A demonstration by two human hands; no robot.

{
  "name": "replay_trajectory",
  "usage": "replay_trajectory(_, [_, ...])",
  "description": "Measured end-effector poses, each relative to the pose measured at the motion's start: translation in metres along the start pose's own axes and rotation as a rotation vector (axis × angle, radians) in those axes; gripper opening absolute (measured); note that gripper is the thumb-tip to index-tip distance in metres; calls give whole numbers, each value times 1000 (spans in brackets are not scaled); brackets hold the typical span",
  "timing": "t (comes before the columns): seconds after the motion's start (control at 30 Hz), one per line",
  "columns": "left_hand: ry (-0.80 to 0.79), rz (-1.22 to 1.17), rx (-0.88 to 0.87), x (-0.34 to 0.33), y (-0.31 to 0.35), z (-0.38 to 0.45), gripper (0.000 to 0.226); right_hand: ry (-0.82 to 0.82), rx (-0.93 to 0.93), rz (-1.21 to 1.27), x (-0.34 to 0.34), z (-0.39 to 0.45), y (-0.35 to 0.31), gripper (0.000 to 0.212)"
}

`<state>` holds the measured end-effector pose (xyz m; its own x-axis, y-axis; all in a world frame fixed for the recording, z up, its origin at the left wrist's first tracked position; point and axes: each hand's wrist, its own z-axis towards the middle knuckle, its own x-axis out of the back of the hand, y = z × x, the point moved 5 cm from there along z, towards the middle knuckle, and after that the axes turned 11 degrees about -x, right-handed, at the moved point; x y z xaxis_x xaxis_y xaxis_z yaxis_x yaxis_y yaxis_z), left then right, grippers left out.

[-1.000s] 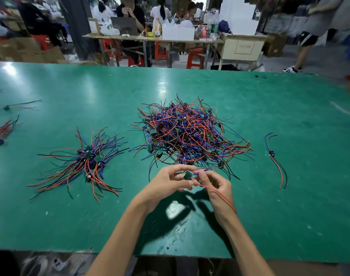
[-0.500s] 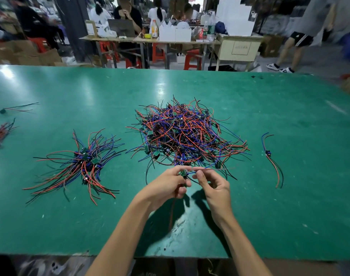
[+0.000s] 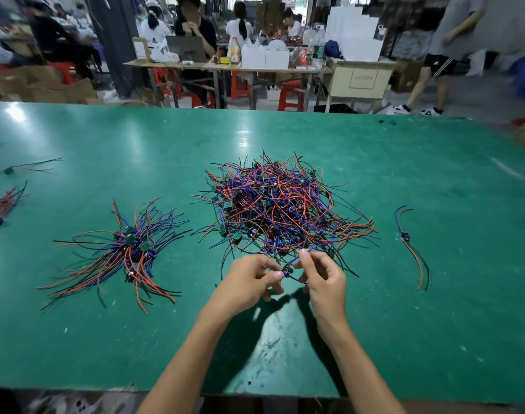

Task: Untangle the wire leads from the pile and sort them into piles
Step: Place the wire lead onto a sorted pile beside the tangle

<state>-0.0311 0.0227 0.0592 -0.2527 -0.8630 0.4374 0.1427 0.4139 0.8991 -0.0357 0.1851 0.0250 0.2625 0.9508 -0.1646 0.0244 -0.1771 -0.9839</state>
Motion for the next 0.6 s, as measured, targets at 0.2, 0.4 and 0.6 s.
replay_trajectory(0.2, [72, 191, -90, 11, 6, 1, 30, -149, -66, -20, -4, -3, -1, 12])
replay_trajectory(0.4, [39, 127, -59, 12, -1, -1, 31, -151, -151, 22, -3, -1, 0, 26])
replay_trajectory(0.6, [122, -20, 61, 16, -17, -6, 21, -61, -198, 156, 2, 0, 6, 15])
